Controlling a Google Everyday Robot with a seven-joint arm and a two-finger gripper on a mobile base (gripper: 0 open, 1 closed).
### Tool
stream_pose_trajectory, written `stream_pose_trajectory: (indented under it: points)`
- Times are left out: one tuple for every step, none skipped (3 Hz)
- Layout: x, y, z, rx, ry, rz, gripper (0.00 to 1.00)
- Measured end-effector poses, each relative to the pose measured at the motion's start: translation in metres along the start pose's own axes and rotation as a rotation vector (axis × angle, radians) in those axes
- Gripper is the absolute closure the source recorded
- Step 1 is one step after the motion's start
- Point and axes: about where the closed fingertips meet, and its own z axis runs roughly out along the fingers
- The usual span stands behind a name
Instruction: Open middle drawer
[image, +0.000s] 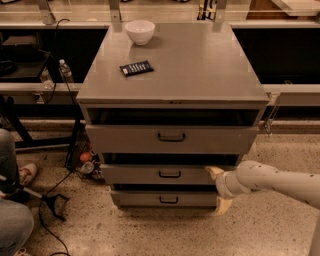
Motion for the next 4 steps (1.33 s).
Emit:
stream_pose_trajectory:
  points:
    - [0.003,-0.019,0.013,0.037,0.01,0.006,0.0]
    - [0.008,-0.038,0.028,0.063,0.016,0.021,0.0]
    - [0.01,-0.054,0.044,0.069,0.02,0.033,0.0]
    - [0.01,-0.064,0.061,0.057,0.015,0.039,0.0]
